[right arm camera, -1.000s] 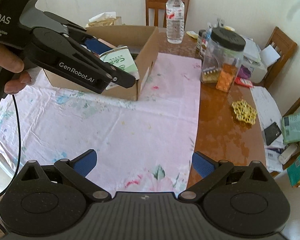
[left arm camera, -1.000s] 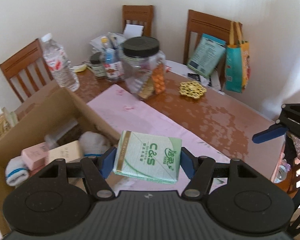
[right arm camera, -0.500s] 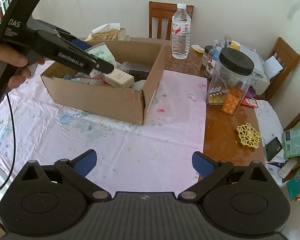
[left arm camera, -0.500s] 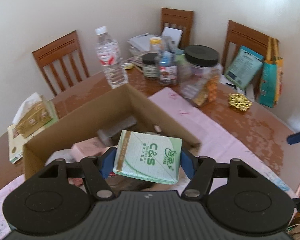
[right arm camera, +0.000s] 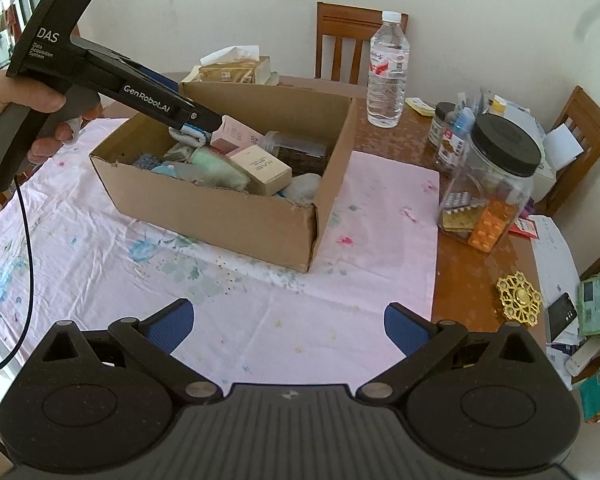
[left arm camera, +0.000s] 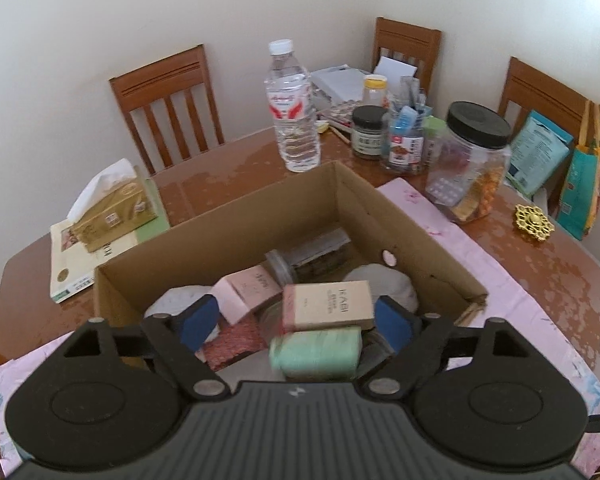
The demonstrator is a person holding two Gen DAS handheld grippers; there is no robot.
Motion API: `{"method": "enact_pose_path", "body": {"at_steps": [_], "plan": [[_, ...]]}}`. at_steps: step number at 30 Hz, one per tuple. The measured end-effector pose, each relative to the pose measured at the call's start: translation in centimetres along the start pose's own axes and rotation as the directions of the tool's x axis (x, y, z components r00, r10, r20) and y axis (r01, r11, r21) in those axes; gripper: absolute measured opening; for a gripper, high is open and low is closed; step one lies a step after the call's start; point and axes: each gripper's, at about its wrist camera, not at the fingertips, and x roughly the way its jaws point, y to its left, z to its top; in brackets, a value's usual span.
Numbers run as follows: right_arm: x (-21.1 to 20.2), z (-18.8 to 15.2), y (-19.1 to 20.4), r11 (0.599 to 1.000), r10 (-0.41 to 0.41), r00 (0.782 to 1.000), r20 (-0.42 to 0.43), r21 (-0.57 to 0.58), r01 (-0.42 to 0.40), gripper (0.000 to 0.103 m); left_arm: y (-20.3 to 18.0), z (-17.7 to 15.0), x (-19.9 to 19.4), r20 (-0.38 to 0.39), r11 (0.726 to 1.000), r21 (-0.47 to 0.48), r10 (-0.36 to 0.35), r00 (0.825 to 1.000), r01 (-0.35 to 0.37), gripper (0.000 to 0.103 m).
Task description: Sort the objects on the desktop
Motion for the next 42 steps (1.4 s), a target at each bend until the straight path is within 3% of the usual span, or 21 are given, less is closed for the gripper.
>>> {"method": "enact_pose_path", "body": {"at_steps": [14, 23, 28, 36, 42], "plan": [[0.7, 1.8, 0.4, 0.999, 0.001, 1.000, -0.007, 0.035, -0.001, 0.103, 0.4, -2.2, -1.5, -0.014, 0.998, -0.048, 0.047, 0.999, -0.048, 0.094], [0.7, 3.4, 1.7, 0.997, -0.001, 1.000, -0.011, 0.074, 0.001, 0.103, -0.6, -5.9, -3.9, -0.023, 0.988, -0.099, 0.117, 0.993, -0.119, 0.095], [0.9, 3.8, 3.1, 0.998, 0.004, 1.000, -0.027, 0.066, -0.002, 0.103, -1.3, -8.0, -5.4, -0.035, 0.985, -0.132, 0.108, 0.994, -0.111, 0.095], [1.0, 4.4, 5.0, 0.998, -0.010, 0.999, -0.039, 0.068, 0.012, 0.103, -1.7, -9.6, -7.8, -0.080, 0.959, -0.226, 0.156, 0.984, -0.171, 0.095], [1.0, 5.1, 5.9, 0.996, -0.013, 0.999, -0.031, 0.086, 0.016, 0.103, -0.9, -9.5, -9.4, -0.073, 0.934, -0.314, 0.154, 0.985, -0.170, 0.095]]}}
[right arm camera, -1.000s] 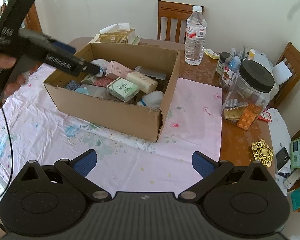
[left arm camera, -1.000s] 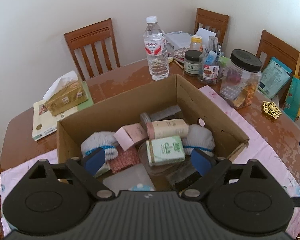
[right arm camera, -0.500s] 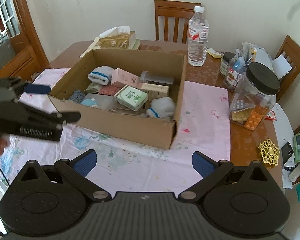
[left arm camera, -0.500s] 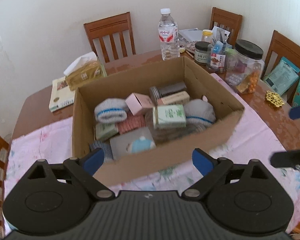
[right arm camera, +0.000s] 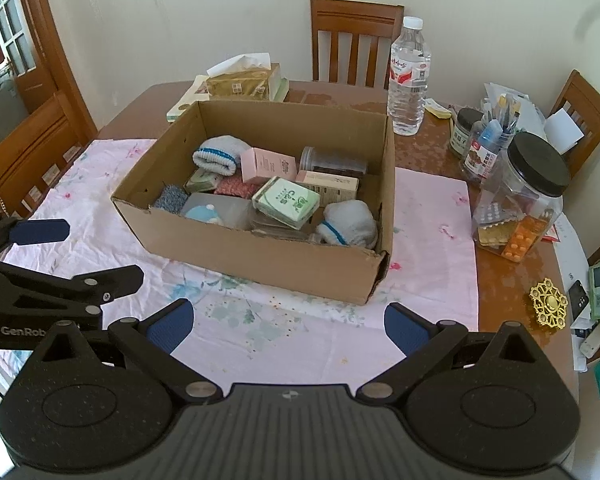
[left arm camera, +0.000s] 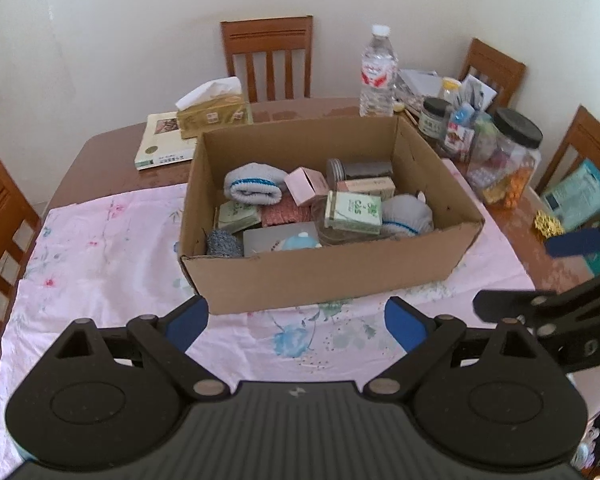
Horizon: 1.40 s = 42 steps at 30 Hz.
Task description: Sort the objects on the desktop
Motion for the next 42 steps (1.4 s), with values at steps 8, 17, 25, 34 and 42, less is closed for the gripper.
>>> {"method": "enact_pose_path", "body": {"at_steps": [8, 17, 25, 34, 42], "plan": [[-0.2, 1.1, 0.4, 1.000, -0.016, 1.000, 0.012, 0.024, 0.016, 0.103, 0.4, 1.5, -0.6, 0.001, 0.999, -0.008, 0.040, 0.999, -0.040, 0.095], [-0.2, 2.2, 1.2, 0.999, -0.023, 0.999, 0.024, 0.025, 0.023, 0.103, 1.4, 2.4, -0.5, -0.009, 0.999, -0.024, 0.042, 0.999, -0.042, 0.095], [-0.1, 2.6, 1.9, 0.999, -0.021, 1.000, 0.023, 0.028, 0.020, 0.103, 2.0, 2.6, -0.5, -0.011, 0.999, -0.026, 0.038, 0.999, -0.038, 0.095], [-0.1, 2.7, 2.0, 0.999, -0.022, 0.999, 0.023, 0.027, 0.022, 0.103, 2.6, 2.7, -0.5, -0.012, 0.999, -0.044, 0.028, 1.000, -0.028, 0.095], [-0.1, 2.9, 2.3, 0.999, -0.023, 0.999, 0.023, 0.026, 0.022, 0.103, 2.7, 2.8, -0.5, -0.010, 0.999, -0.046, 0.022, 1.000, -0.022, 0.095]]}}
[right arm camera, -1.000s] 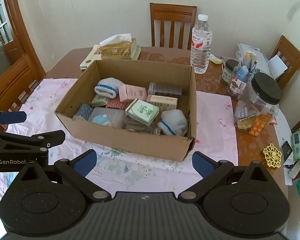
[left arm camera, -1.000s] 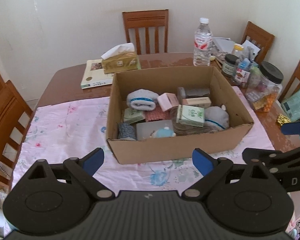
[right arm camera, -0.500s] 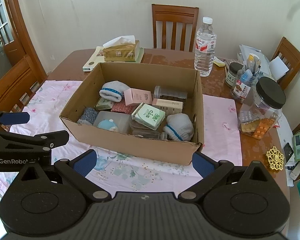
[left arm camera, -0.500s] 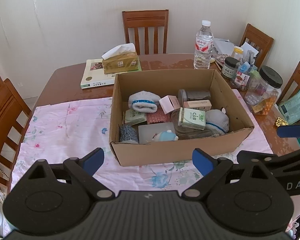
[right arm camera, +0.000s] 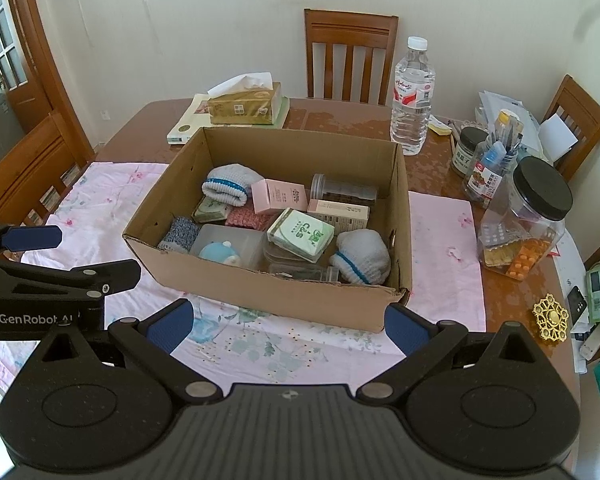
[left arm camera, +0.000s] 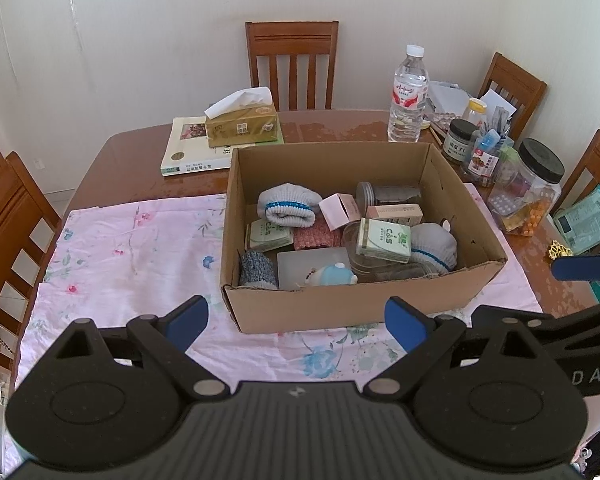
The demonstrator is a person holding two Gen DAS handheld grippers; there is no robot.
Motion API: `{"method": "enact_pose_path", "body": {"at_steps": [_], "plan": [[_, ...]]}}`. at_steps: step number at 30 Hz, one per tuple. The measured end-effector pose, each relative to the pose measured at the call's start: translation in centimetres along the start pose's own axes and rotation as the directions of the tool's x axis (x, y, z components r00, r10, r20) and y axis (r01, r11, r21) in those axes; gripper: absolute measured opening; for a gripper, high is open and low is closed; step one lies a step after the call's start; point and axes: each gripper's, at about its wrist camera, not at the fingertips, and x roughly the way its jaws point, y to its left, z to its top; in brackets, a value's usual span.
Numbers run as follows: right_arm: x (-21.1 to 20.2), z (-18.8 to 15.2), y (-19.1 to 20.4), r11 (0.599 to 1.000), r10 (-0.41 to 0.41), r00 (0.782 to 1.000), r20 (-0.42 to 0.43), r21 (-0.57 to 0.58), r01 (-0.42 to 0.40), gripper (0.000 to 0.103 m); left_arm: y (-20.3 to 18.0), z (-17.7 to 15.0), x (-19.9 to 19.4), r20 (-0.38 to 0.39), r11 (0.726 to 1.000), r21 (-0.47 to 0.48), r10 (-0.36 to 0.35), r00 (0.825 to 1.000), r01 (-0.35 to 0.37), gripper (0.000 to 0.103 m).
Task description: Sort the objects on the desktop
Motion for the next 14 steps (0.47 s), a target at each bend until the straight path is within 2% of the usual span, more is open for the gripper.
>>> {"method": "enact_pose_path", "body": {"at_steps": [14], "plan": [[-0.12, 0.26, 0.35, 1.000, 0.000, 1.000, 0.003, 0.001, 0.000, 0.103, 0.08, 0.00, 0.08, 0.000, 1.000, -0.005, -0.002, 1.000, 0.002, 0.095]]}}
